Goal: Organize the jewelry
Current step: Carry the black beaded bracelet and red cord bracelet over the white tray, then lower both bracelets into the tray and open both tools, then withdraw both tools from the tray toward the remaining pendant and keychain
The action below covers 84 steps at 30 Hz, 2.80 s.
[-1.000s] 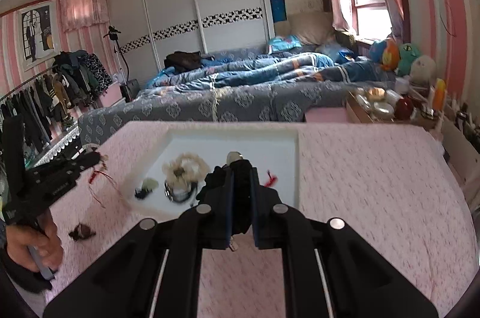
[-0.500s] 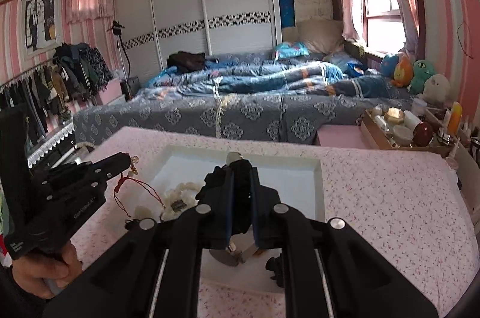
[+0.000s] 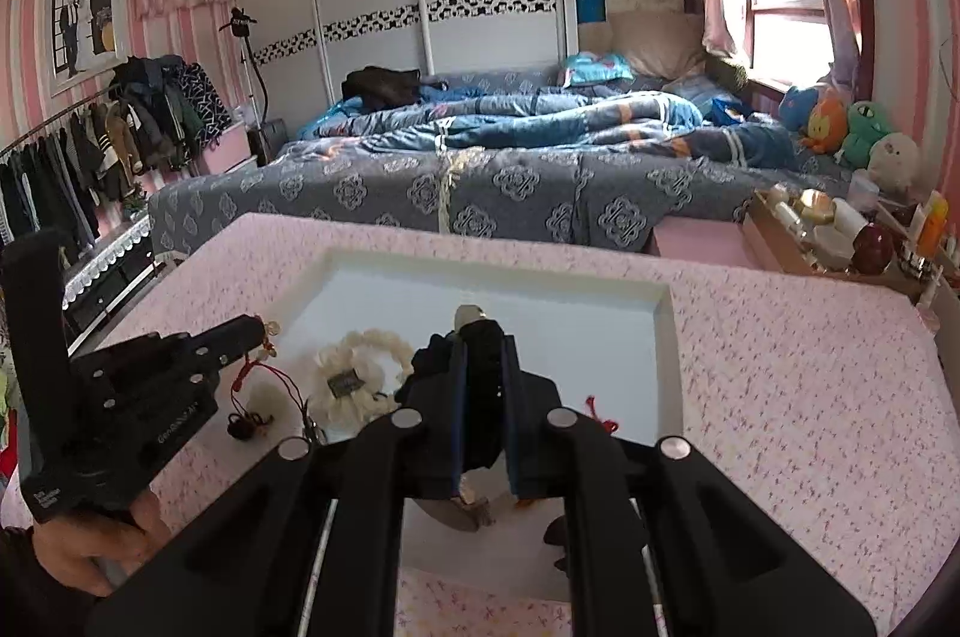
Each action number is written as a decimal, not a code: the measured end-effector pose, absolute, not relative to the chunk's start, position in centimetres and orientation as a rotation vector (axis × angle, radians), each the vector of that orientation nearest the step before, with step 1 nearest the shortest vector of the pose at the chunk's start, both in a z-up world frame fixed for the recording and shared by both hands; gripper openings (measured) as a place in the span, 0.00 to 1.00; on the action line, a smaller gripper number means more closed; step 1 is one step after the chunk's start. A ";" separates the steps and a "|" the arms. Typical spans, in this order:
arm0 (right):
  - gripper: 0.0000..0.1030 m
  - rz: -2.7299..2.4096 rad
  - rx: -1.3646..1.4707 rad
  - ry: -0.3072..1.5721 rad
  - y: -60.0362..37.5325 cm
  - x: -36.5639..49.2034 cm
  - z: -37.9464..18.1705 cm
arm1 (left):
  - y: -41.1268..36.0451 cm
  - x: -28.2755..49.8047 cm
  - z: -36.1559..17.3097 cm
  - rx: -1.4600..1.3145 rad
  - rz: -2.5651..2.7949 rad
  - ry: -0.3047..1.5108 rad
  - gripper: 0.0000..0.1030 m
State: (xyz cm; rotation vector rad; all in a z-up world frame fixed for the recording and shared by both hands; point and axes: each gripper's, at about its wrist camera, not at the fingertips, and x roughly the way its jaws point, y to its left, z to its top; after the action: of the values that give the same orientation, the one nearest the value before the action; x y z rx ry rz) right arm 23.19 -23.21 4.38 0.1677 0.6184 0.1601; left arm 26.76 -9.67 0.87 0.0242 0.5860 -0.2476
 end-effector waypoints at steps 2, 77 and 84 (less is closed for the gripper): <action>0.10 0.165 0.178 0.625 -23.3 23.5 4.1 | -9.8 27.0 0.8 0.030 -0.249 0.589 0.02; 0.27 -0.044 0.150 0.796 -26.3 26.1 -1.8 | -10.4 31.0 -4.1 0.051 -0.181 0.825 0.44; 0.27 -0.033 0.156 0.774 -26.3 25.7 -1.0 | -9.7 30.4 -3.5 0.023 -0.172 0.797 0.50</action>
State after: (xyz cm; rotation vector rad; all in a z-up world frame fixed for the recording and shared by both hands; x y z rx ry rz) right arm 25.74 -26.30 -0.97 0.1556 0.7745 -0.0330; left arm 30.44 -9.67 -3.54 0.0226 0.7971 -0.1722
